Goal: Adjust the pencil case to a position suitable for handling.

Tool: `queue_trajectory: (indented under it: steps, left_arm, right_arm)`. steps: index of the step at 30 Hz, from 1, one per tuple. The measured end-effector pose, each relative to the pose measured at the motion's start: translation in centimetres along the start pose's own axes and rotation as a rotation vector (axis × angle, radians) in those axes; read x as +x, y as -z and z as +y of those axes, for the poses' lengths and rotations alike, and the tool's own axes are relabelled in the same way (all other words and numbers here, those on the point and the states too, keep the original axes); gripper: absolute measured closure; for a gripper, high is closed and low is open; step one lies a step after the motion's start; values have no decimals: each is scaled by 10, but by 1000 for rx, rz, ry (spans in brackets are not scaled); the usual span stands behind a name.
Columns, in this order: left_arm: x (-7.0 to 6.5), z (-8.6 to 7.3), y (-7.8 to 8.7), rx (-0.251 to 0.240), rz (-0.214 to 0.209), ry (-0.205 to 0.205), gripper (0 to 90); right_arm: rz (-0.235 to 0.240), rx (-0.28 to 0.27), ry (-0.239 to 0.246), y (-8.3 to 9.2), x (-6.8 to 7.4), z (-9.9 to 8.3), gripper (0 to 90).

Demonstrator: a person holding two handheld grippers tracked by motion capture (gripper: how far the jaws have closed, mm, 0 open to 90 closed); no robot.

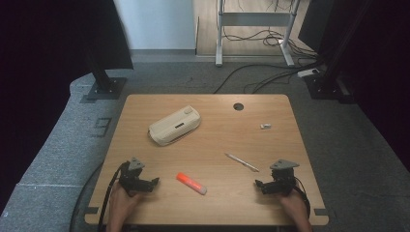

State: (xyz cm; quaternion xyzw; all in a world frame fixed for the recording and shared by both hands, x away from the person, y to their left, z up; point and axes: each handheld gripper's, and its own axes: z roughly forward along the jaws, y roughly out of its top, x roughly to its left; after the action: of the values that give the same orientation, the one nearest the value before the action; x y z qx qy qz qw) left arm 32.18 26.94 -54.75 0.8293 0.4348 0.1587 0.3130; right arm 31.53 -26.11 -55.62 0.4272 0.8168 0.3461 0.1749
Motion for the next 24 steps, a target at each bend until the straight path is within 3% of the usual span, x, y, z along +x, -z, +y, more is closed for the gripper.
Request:
queue_trajectory:
  steps: [2, 24]
  left_arm:
    - [0, 1, -1, 1, 18, 21, 0]
    - [1, 6, -4, -5, 12, 18, 11]
  right_arm:
    - [-2, 0, -2, 0, 0, 0, 0]
    - [-11, 1, -12, -1, 1, 1, 0]
